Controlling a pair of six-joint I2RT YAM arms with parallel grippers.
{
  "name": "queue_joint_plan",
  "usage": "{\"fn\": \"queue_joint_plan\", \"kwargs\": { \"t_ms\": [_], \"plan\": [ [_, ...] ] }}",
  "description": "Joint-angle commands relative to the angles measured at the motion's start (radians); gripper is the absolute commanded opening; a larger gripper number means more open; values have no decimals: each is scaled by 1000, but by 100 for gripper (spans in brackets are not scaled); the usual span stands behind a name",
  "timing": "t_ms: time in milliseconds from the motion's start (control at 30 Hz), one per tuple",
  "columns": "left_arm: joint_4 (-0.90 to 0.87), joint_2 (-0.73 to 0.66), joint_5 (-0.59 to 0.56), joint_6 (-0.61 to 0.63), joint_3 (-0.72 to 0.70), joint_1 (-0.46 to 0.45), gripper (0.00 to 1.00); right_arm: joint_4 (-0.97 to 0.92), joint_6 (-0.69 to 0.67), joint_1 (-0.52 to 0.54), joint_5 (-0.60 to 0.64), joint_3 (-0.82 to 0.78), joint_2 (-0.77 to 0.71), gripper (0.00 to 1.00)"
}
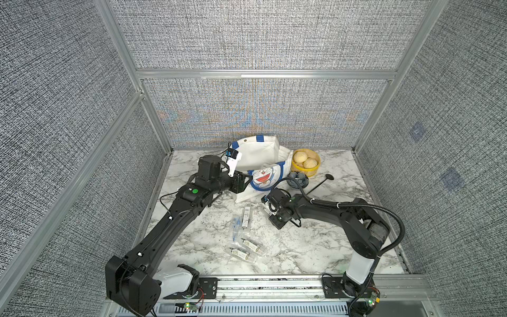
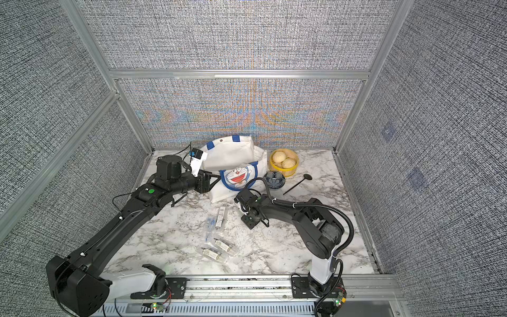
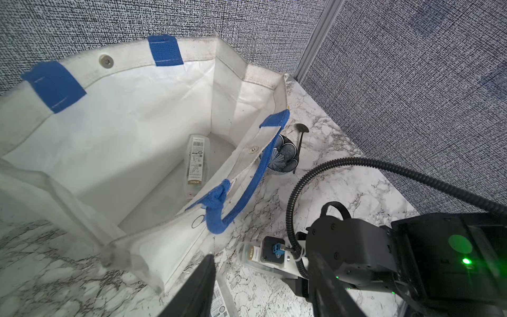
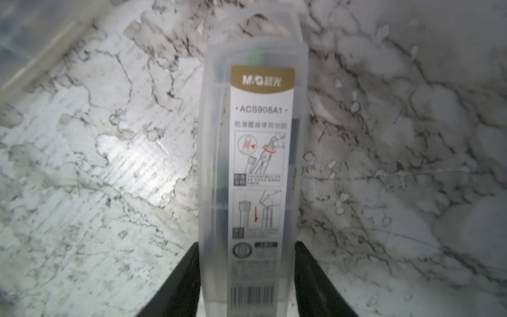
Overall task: Put the compass set into the canvas bag
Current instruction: Pick up the compass set at the center of the board.
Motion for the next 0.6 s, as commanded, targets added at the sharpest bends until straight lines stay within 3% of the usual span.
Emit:
{"fn": "queue_joint_plan", "kwargs": {
  "t_ms": [0,333,567],
  "plan": [
    [5,2,14,-3,4,1,56,64,27,1,11,-39,-54,44],
    [8,6,35,-3,5,1,56,345,29,4,7,-265,-269,32],
    [-23,12,92,42,35,2,56,670,20,3,20,-423,-326,29]
  ]
}}
